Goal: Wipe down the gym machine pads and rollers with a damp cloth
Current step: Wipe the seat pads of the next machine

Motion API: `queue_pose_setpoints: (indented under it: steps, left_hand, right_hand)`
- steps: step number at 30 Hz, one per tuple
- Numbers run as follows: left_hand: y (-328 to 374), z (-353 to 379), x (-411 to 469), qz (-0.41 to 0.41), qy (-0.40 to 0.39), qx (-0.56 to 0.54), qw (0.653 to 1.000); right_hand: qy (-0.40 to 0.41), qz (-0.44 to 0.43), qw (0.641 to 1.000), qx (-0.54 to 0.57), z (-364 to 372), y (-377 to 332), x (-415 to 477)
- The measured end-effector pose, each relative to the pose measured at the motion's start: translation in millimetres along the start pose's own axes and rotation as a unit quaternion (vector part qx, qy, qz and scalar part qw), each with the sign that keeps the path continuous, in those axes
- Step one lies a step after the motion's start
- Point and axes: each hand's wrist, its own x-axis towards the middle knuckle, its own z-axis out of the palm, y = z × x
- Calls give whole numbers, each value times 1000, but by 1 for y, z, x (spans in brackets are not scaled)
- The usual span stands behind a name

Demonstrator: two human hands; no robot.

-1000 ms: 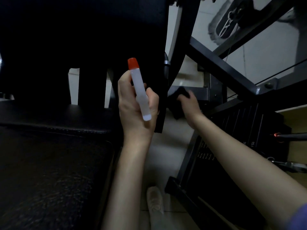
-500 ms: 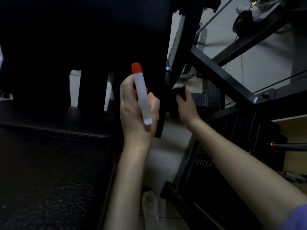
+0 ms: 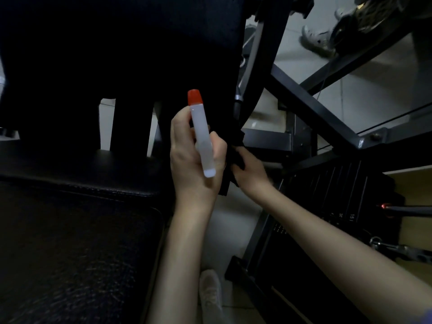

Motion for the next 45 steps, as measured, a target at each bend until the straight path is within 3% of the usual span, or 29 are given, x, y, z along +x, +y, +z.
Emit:
queue_pose_setpoints:
  steps: [5, 8, 14, 18, 22, 25, 29, 35, 40, 43, 45]
  left_hand:
    - [0, 0, 0, -4, -2, -8, 1000]
    - [0, 0, 2, 2, 3, 3, 1000]
    - [-1, 0, 3, 4, 6, -1, 1000]
    - [-1, 1, 1, 0, 3, -2, 1000]
    - [-1, 2, 1, 1, 15, 1, 1000]
    - [-1, 2, 1, 5, 18, 2, 1000]
    - [-1, 2, 1, 10, 20, 5, 1000]
    - [-2, 2, 1, 5, 13, 3, 1000]
    - [-4, 1, 0, 6, 9, -10, 1000]
    - [-4, 2, 1, 7, 11, -8, 1000]
    - [-4, 2, 1, 15, 10, -1, 1000]
  right_hand:
    - [67, 12, 985, 157, 16, -19, 22]
    - [84, 49, 984, 150, 30, -11, -2]
    - [32, 129, 977, 165, 19, 14, -40]
    - [63, 250, 905, 339, 10, 23, -11]
    - [19, 344, 787, 512, 33, 5, -26]
    - [41, 369, 725, 580, 30, 8, -48]
    - [65, 407, 675, 612, 39, 7, -52]
    - [116, 384, 575, 713, 62, 2, -60]
    - [108, 415, 586, 687, 53, 1, -65]
    - [71, 416, 677, 603, 41, 4, -75]
    - [118, 393, 760, 504, 32, 8, -76]
